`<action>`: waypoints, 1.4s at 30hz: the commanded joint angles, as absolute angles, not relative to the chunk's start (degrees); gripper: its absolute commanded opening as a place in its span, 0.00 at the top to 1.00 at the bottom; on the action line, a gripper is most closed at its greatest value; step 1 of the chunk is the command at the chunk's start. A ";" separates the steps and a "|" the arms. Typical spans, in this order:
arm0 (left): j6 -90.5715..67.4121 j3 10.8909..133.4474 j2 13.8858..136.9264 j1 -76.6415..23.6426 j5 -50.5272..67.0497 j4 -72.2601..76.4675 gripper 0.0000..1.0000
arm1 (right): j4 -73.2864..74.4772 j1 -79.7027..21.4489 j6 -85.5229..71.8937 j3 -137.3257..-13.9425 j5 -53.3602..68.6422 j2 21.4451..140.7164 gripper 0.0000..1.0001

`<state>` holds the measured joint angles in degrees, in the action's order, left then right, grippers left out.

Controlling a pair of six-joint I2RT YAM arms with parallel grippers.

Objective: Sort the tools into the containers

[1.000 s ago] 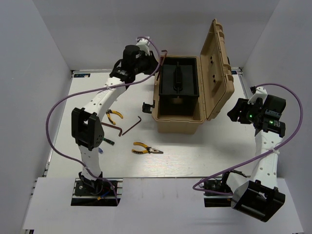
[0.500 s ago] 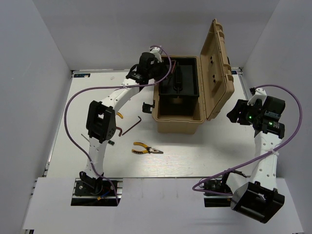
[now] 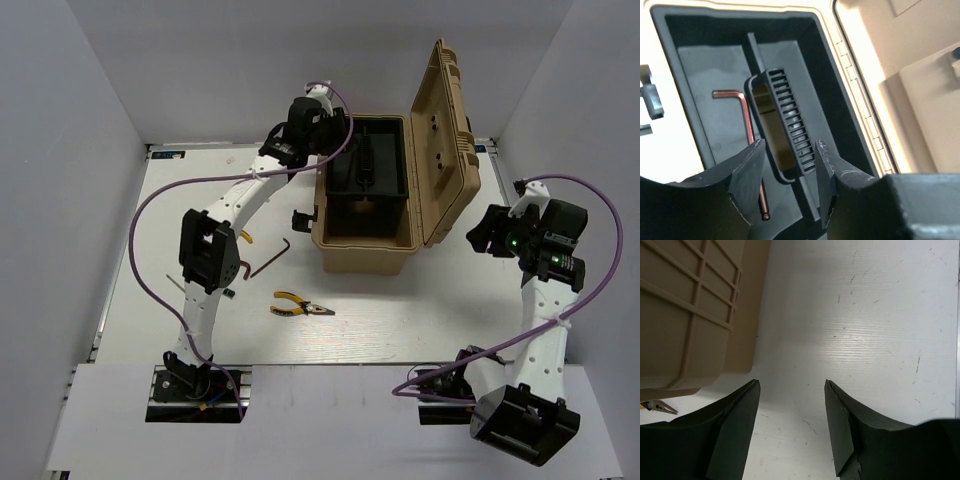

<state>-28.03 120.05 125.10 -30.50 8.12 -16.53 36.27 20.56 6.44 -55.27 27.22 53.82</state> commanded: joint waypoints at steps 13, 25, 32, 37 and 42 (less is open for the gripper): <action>-19.33 85.65 89.15 -30.67 -6.22 -22.50 0.88 | 59.64 20.66 25.46 -66.26 26.97 46.23 1.00; -27.67 54.60 66.18 -27.87 -19.70 -29.09 0.16 | 94.83 18.90 55.11 -83.49 73.70 47.63 0.94; -32.42 53.35 72.94 -23.48 -18.02 -27.34 0.15 | 53.88 18.20 19.31 -86.52 86.22 48.20 0.58; -36.64 53.88 75.14 -21.45 -19.67 -29.78 0.15 | 23.42 17.93 -20.78 -89.03 75.37 54.75 0.60; -41.65 52.39 76.20 -19.69 -19.69 -32.52 0.16 | 20.10 16.53 -29.09 -105.34 66.73 65.99 0.60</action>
<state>-37.56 53.17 76.25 -20.73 -18.68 -30.68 28.40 17.45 -15.68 -97.97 73.17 61.67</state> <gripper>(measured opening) 0.843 0.406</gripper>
